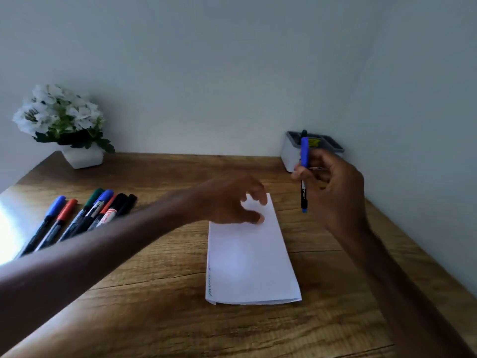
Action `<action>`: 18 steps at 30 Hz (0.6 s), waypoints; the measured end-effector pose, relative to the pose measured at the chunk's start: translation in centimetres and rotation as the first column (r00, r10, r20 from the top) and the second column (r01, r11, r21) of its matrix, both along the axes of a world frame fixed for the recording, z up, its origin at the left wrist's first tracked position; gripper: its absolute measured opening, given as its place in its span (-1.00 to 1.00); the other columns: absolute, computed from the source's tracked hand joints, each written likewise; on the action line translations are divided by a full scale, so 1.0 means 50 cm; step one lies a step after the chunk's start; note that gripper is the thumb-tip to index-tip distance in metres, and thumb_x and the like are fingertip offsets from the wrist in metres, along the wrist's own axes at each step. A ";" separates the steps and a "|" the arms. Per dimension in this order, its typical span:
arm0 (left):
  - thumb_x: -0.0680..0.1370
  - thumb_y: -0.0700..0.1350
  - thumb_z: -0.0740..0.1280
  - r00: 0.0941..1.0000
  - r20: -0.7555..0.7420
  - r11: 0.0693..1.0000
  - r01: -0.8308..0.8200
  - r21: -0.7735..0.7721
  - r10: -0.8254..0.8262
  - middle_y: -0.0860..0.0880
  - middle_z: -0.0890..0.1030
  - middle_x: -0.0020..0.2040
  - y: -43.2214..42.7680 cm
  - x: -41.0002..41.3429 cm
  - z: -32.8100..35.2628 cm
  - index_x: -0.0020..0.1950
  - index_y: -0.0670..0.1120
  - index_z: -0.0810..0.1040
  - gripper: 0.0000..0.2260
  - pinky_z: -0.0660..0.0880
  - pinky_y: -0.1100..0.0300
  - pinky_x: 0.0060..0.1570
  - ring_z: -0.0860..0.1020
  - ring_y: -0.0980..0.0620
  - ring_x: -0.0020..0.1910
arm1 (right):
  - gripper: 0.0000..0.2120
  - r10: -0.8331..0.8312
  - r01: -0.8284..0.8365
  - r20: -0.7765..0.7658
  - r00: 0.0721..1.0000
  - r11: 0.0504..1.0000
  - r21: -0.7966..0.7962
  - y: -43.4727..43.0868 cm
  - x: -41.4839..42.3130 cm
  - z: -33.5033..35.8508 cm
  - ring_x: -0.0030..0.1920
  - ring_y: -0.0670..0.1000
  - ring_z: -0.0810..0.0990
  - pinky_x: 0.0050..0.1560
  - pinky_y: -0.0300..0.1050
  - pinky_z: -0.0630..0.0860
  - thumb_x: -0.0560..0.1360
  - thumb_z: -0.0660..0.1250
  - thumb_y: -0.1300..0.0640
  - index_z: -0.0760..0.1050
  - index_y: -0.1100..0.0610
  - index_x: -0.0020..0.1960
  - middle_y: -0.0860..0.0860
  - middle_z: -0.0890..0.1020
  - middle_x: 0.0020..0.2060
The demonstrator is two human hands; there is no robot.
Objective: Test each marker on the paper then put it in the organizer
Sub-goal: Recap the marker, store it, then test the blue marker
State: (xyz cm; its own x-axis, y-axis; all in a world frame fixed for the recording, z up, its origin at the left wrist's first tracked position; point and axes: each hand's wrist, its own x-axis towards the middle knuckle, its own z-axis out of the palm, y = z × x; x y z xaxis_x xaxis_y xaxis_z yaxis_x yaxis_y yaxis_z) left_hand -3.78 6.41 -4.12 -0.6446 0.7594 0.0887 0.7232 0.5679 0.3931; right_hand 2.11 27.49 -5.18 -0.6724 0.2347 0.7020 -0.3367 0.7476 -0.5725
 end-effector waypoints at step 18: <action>0.59 0.08 0.40 0.998 0.010 0.982 -0.054 -0.179 0.057 0.09 0.41 0.42 0.024 0.012 -0.044 0.37 0.13 0.44 -0.63 0.35 0.20 0.18 0.37 0.07 0.38 | -0.81 -0.188 0.180 -0.224 0.956 0.982 -0.057 0.124 -0.213 0.080 -0.13 0.00 0.73 -0.13 -0.33 0.61 0.68 0.22 0.15 0.51 0.23 0.19 0.07 0.73 -0.05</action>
